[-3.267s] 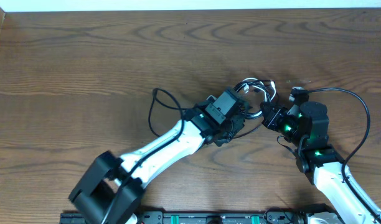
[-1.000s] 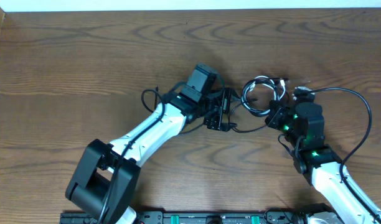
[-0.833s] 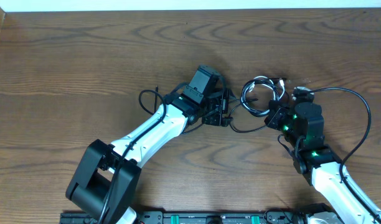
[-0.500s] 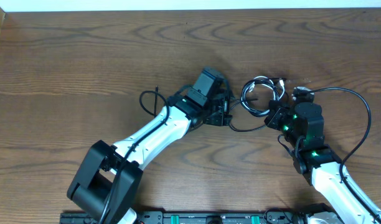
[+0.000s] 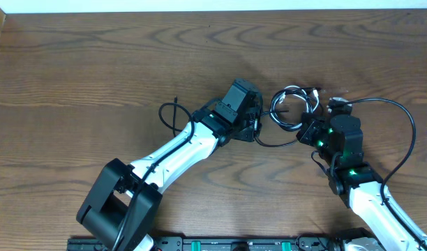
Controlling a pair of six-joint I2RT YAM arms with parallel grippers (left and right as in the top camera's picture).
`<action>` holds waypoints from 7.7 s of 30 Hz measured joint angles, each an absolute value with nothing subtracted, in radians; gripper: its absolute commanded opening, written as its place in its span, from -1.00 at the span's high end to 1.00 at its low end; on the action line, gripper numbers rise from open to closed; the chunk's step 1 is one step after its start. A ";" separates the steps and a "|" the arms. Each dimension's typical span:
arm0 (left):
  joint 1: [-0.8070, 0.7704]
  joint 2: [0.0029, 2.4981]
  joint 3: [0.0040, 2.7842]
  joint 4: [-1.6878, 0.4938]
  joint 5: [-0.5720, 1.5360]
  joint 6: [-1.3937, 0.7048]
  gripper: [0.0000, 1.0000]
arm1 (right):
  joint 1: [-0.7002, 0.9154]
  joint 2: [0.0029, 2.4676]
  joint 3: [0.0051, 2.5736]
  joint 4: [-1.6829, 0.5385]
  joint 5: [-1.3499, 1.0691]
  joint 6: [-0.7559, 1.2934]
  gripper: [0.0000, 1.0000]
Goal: Untangle cables
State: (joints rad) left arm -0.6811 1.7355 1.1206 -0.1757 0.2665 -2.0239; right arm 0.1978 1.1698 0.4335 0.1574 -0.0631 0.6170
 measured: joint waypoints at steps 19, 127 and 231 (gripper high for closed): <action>-0.679 1.739 1.121 -0.175 0.166 -1.938 0.85 | 0.198 1.170 0.434 0.131 -0.071 0.617 0.98; -0.751 1.808 1.124 -0.197 0.134 -1.529 0.72 | 0.094 1.170 0.434 -0.015 -0.281 0.647 0.98; -0.104 1.571 1.120 -0.575 0.464 -0.789 -1.00 | -0.028 1.170 0.432 0.124 -0.759 0.662 0.98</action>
State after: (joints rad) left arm -0.1040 1.5711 1.1202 -0.5747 0.4644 -0.7887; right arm -0.0277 1.1698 0.4320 0.1238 -0.7589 0.6617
